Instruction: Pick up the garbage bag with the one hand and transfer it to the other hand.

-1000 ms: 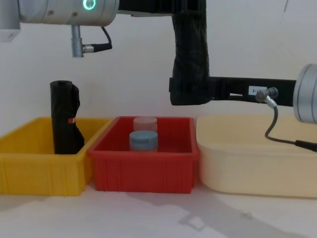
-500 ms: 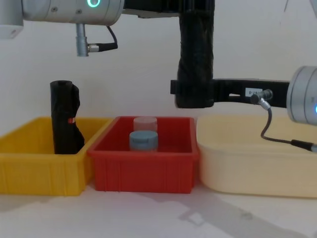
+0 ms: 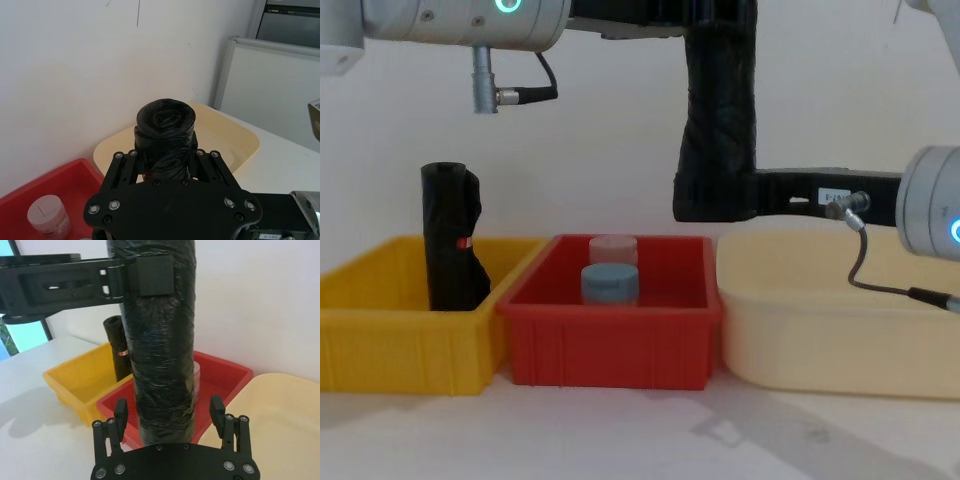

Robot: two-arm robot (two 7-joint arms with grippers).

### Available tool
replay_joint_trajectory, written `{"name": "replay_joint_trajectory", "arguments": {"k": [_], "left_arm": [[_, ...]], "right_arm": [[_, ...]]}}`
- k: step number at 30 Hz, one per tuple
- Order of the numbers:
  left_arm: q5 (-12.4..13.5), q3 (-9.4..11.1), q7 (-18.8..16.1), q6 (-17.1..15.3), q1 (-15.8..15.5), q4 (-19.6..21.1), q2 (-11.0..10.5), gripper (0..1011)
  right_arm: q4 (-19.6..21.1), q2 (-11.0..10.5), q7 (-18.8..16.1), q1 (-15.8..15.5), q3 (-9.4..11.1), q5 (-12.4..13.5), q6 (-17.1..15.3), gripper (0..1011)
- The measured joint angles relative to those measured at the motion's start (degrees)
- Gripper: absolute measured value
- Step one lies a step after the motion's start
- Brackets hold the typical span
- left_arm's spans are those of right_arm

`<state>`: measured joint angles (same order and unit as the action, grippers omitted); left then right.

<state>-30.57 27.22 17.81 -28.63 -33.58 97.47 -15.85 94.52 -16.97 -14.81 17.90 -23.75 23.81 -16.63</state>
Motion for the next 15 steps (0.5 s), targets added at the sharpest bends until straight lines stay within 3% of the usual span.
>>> {"name": "replay_joint_trajectory", "arguments": {"k": [15], "left_arm": [[-0.5, 0.2, -0.1, -0.2, -0.2, 0.0, -0.2, 431]], "right_arm": [[-1.0, 0.5, 0.3, 0.4, 0.3, -0.6, 0.2, 1000]]}}
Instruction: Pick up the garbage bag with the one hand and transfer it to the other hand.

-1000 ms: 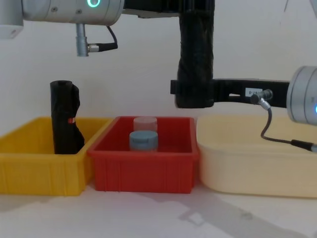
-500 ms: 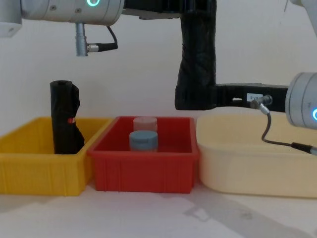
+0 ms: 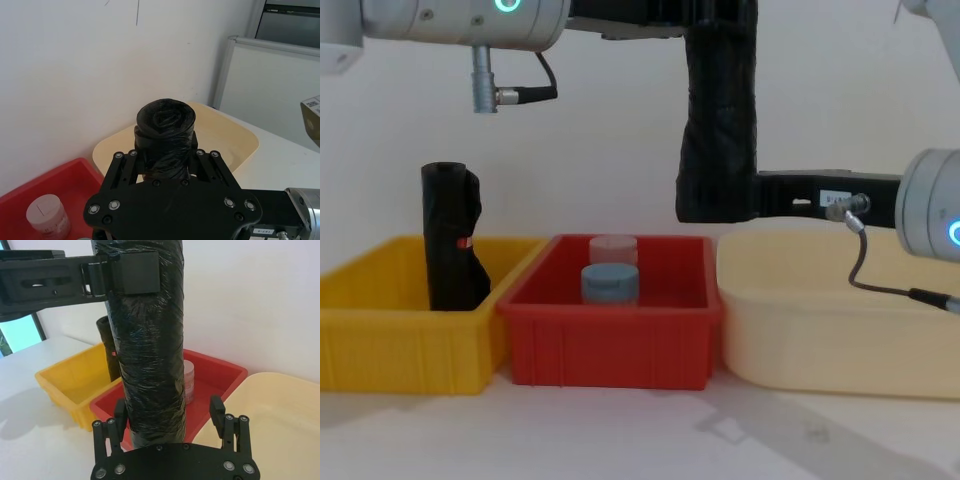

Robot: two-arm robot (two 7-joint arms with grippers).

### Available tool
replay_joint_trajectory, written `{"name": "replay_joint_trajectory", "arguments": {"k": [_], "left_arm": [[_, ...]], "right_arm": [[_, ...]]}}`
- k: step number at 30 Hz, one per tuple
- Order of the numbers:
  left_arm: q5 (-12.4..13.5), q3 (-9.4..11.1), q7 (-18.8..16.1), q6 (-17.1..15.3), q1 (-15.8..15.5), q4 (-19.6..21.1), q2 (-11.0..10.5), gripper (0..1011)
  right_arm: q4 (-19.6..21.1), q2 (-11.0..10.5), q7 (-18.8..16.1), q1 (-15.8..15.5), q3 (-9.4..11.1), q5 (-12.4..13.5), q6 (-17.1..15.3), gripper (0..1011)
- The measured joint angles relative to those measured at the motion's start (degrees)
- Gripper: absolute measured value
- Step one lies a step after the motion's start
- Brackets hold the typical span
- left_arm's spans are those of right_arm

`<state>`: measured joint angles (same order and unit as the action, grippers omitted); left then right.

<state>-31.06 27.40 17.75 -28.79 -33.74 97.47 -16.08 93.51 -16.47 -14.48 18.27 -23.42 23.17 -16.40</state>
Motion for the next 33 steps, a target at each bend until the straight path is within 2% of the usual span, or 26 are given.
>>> {"name": "replay_joint_trajectory", "arguments": {"k": [5, 10, 11, 14, 17, 19, 31, 33], "left_arm": [[-0.1, 0.0, 0.0, 0.0, 0.0, 0.0, 0.0, 431], [-0.1, 0.1, 0.0, -0.1, 0.0, 0.0, 0.0, 431], [-0.1, 0.1, 0.0, -0.1, -0.1, 0.0, 0.0, 431], [-0.1, 0.1, 0.0, -0.1, -0.1, 0.0, -0.1, 431], [-0.2, 0.1, 0.0, -0.1, -0.1, 0.0, -0.1, 431], [-0.2, 0.1, 0.0, -0.1, -0.1, 0.0, -0.1, 431], [-0.2, 0.1, 0.0, -0.1, -0.1, 0.0, -0.1, 431], [-0.2, 0.1, 0.0, -0.1, -0.1, 0.0, -0.1, 461]], "right_arm": [[-0.2, 0.1, 0.0, 0.0, 0.1, -0.1, 0.0, 950], [-0.3, 0.1, 0.1, 0.1, 0.1, -0.2, 0.1, 795], [-0.3, 0.1, 0.1, 0.1, 0.1, -0.2, 0.1, 795], [-0.3, 0.1, 0.1, 0.1, 0.1, -0.2, 0.1, 684], [-0.4, 0.2, 0.1, 0.1, 0.1, -0.2, 0.1, 630], [-0.4, 0.2, 0.1, 0.1, 0.1, -0.2, 0.1, 537], [-0.4, 0.2, 0.1, 0.1, 0.2, -0.2, 0.1, 537], [-0.4, 0.2, 0.0, 0.1, 0.2, -0.3, 0.1, 537]]}}
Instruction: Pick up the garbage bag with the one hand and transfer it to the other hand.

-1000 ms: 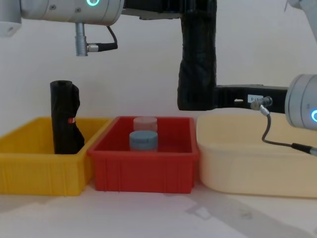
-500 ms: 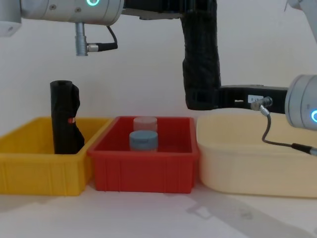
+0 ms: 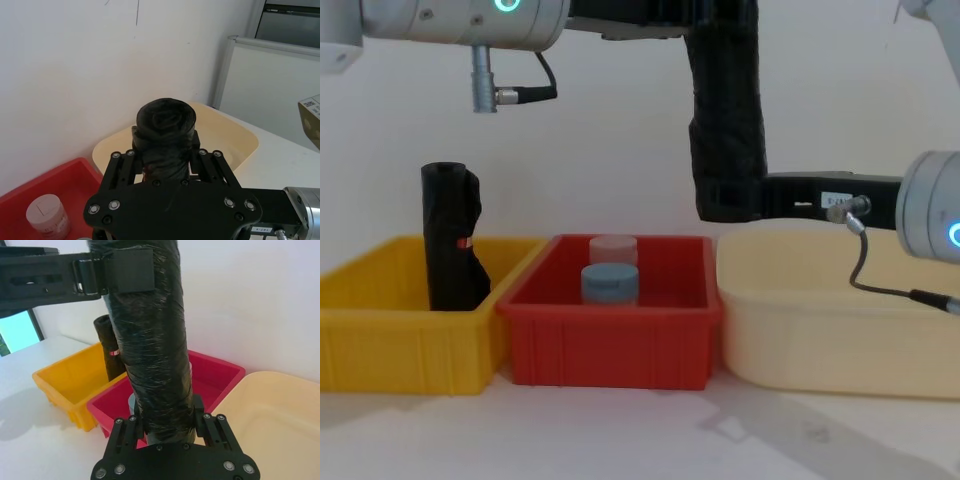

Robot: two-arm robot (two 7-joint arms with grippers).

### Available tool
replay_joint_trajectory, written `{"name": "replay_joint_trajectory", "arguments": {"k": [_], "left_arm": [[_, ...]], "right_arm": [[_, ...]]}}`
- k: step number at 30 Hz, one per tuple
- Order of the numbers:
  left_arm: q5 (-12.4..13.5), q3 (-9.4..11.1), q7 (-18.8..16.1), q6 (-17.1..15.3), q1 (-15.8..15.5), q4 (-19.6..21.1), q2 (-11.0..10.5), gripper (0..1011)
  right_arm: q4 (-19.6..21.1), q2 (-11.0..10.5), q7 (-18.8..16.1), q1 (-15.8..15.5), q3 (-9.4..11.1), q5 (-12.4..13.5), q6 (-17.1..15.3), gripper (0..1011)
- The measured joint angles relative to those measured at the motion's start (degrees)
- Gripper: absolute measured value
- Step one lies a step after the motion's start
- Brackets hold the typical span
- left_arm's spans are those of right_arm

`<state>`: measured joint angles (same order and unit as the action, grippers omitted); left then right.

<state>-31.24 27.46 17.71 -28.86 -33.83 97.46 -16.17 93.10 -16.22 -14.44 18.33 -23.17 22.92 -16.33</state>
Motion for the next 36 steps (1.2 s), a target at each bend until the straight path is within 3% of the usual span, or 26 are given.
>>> {"name": "replay_joint_trajectory", "arguments": {"k": [7, 8, 19, 36], "left_arm": [[0.0, 0.0, 0.0, 0.0, 0.0, 0.0, 0.0, 657], [0.0, 0.0, 0.0, 0.0, 0.0, 0.0, 0.0, 723], [-0.1, -0.1, -0.1, 0.0, 0.1, 0.2, -0.2, 996], [-2.0, -3.8, -1.9, 0.0, 3.6, 4.1, -3.0, 1001]], "right_arm": [[0.1, 0.1, -0.2, -0.2, 0.3, 0.2, 0.0, 537], [0.2, 0.2, -0.2, -0.3, 0.4, 0.3, -0.1, 537], [0.3, 1.6, 1.7, -0.6, 2.0, 2.4, -1.4, 537], [-2.9, 3.2, 6.0, 1.4, 4.8, 3.4, -3.5, 537]]}}
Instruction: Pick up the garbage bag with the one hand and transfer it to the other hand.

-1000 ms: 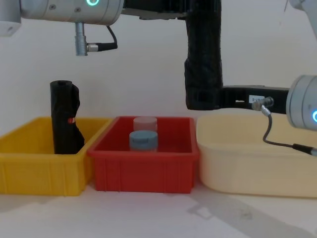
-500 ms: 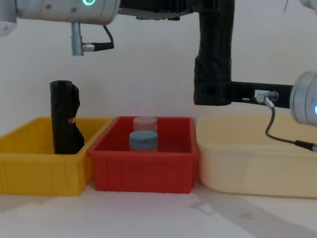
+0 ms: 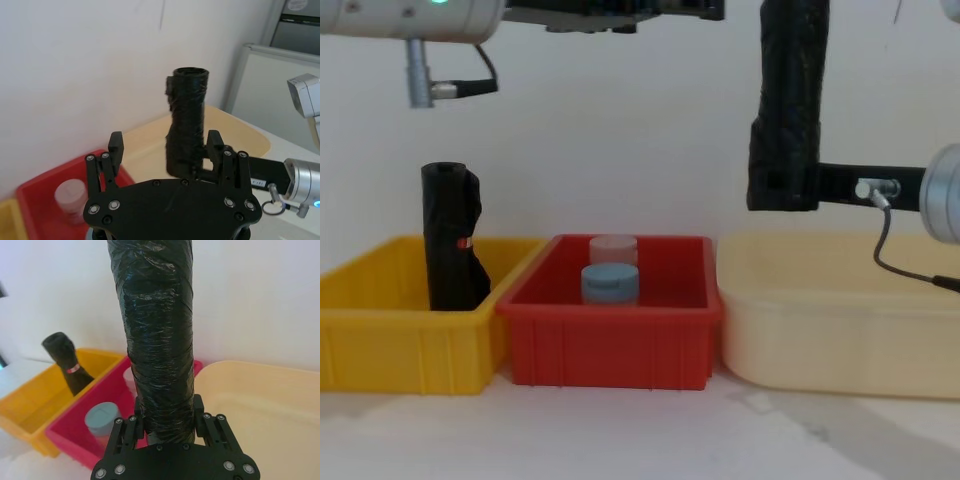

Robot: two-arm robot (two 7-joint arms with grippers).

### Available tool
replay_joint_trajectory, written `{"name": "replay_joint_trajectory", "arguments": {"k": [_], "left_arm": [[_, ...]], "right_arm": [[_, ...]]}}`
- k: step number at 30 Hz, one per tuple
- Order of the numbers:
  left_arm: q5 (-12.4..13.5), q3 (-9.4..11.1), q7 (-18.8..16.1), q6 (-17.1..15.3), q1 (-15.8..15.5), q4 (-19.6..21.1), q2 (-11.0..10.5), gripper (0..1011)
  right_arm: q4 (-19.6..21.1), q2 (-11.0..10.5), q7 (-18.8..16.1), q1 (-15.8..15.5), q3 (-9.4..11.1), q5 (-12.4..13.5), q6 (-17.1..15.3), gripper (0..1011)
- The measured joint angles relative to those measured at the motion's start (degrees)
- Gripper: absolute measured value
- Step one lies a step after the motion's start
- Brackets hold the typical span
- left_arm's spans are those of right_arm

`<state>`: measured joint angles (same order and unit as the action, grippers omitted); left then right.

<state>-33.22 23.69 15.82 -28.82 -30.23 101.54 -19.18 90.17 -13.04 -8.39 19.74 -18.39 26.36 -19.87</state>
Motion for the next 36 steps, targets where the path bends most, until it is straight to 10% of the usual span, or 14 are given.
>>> {"name": "replay_joint_trajectory", "arguments": {"k": [16, 36], "left_arm": [[-0.3, -5.4, -6.4, 0.6, 5.3, 3.8, -2.4, 1001], [2.3, -8.3, -12.2, 1.2, 8.5, 4.6, -3.4, 1001]], "right_arm": [[-2.0, -2.2, 1.0, 0.4, 1.2, -2.3, -0.8, 537], [-0.2, -4.1, 1.9, -2.6, 2.8, -6.0, 5.1, 1000]]}}
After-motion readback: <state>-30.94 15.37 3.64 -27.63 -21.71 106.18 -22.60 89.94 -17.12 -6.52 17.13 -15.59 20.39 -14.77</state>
